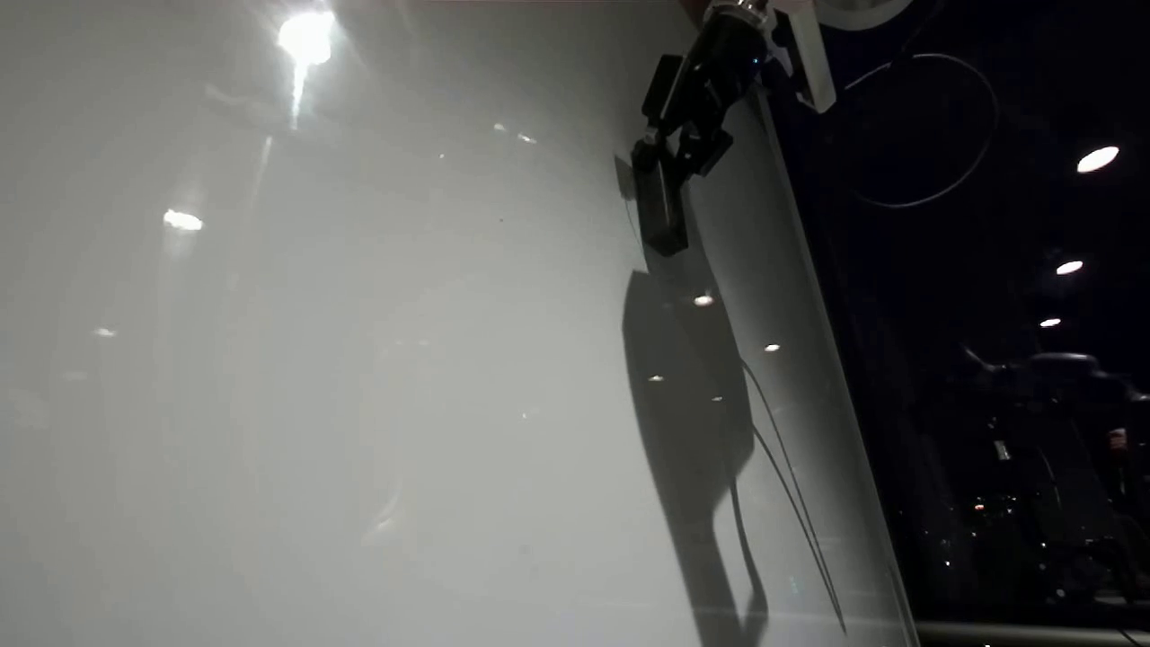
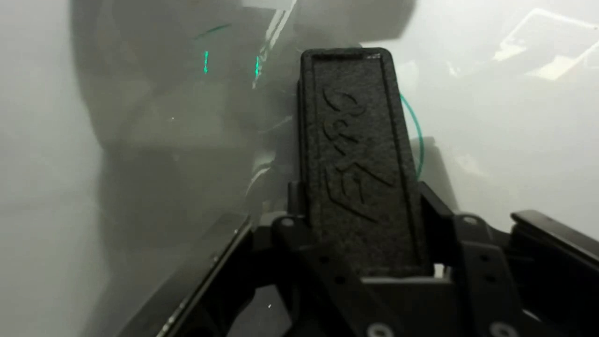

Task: Erase the drawings on the board

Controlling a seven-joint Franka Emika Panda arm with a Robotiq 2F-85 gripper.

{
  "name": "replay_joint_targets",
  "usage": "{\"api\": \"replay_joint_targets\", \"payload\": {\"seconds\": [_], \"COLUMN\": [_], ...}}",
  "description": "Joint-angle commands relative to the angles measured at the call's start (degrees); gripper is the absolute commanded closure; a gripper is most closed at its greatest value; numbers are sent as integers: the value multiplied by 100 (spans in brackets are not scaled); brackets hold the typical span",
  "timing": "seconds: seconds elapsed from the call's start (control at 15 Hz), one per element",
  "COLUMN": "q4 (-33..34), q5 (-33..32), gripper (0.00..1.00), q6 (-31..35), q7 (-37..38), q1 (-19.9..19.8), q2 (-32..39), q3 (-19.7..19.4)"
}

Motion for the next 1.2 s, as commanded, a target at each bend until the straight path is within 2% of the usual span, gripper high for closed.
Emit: {"api": "replay_joint_targets", "payload": {"seconds": [0.0, 0.67, 1.13], "q4": [918, 1063, 460], "q5": [-97, -8, -284], "gripper": [68, 68, 68], "q6": [-5, -186, -67], "q7": [-202, -449, -5], "q1": [-98, -267, 33], "q2": [601, 832, 502], "q3": [-146, -675, -227]}}
